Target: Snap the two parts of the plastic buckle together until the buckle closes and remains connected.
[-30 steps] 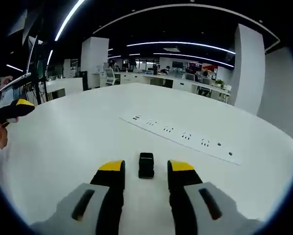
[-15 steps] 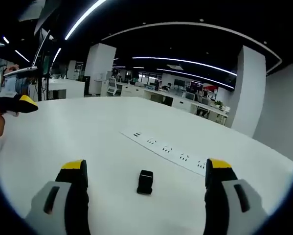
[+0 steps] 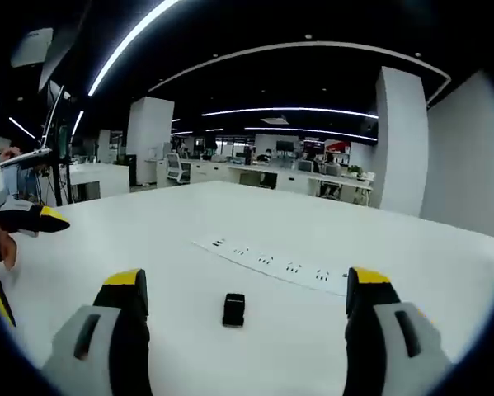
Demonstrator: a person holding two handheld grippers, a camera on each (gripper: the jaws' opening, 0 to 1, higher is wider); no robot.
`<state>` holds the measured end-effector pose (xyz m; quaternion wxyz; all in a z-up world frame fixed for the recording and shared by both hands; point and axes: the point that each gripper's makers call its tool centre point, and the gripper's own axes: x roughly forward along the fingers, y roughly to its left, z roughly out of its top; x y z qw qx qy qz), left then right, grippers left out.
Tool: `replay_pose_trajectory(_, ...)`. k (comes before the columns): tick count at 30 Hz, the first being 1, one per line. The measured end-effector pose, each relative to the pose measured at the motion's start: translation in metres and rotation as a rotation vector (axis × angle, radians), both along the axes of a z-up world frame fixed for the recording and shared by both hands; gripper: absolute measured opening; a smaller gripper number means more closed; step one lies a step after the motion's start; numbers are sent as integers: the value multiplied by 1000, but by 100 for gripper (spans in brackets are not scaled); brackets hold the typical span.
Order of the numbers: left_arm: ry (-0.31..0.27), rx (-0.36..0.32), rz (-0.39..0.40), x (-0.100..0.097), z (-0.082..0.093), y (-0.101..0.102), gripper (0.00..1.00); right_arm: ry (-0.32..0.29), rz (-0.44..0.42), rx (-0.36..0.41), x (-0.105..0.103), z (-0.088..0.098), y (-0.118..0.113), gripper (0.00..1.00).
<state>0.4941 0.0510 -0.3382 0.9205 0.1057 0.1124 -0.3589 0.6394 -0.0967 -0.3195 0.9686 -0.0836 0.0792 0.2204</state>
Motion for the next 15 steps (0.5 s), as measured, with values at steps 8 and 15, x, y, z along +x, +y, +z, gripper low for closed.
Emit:
replay_pose_trajectory(8, 1, -29, -2, -4, 2, -2, 99, 15, -29, -11, -13, -7, -14, 100)
replay_pose_trajectory(15, 18, -22, 9, -1, -6, 3, 99, 27, -32, -17, -24, -11, -16, 100)
